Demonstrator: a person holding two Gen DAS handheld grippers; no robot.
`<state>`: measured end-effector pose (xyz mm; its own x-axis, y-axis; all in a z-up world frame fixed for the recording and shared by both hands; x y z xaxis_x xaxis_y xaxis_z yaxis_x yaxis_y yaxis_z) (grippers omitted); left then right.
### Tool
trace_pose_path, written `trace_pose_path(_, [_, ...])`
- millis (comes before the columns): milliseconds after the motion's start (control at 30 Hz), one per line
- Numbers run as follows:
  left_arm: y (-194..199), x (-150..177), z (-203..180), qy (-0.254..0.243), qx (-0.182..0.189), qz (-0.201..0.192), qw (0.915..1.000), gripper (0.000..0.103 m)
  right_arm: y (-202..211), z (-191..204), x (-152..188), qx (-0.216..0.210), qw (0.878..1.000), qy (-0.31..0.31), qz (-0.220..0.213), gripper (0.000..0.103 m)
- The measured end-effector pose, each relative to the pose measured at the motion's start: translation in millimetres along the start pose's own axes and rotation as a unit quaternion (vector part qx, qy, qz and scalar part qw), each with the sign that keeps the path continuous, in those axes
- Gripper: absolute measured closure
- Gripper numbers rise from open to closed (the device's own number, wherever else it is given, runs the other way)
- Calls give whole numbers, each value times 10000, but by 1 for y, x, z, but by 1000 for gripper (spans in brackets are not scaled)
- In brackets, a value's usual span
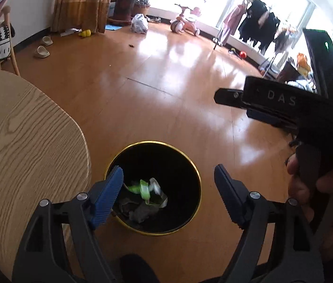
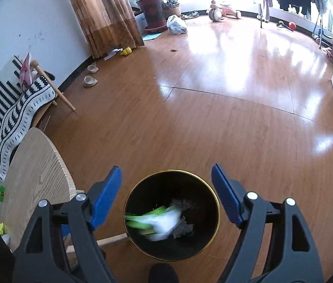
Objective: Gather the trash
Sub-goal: 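Move both tools back to the table toward the plastic bags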
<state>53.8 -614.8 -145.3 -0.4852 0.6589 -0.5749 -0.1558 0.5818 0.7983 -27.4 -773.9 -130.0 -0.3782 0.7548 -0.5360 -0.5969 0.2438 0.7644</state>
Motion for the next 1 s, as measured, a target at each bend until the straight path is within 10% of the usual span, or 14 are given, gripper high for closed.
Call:
trace_pose_path(300, [64, 6, 62, 393, -614, -297, 9969, 14, -4, 57, 10, -327, 9977, 555, 192, 26])
trace_pose_path(567, [170, 52, 168, 1077, -1445, -637, 9816, 11, -14, 200, 52, -1088, 9790, 1625, 570, 24])
trace_pose_path(833, [275, 141, 296, 1931, -2335, -747, 9501, 10, -12, 373, 136, -2204, 9321, 2627, 1163, 24])
trace_pose_path(1000, [346, 208, 382, 2716, -2852, -864, 9151, 10, 2, 473, 213, -3049, 8790, 3262, 1673, 24])
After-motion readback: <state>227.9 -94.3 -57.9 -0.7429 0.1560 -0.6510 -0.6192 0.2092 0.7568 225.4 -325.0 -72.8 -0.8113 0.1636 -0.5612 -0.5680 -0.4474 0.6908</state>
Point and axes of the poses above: each gripper's, at about its wrist camera, not at the fingertips, and y roughly against the way its jaws point, z to its left, x to its underside, the point moved 7 cm from there along -y, roughly the way its jaws point, and after that the axes turned 7 degrees about -x, right-handed, at the moved point
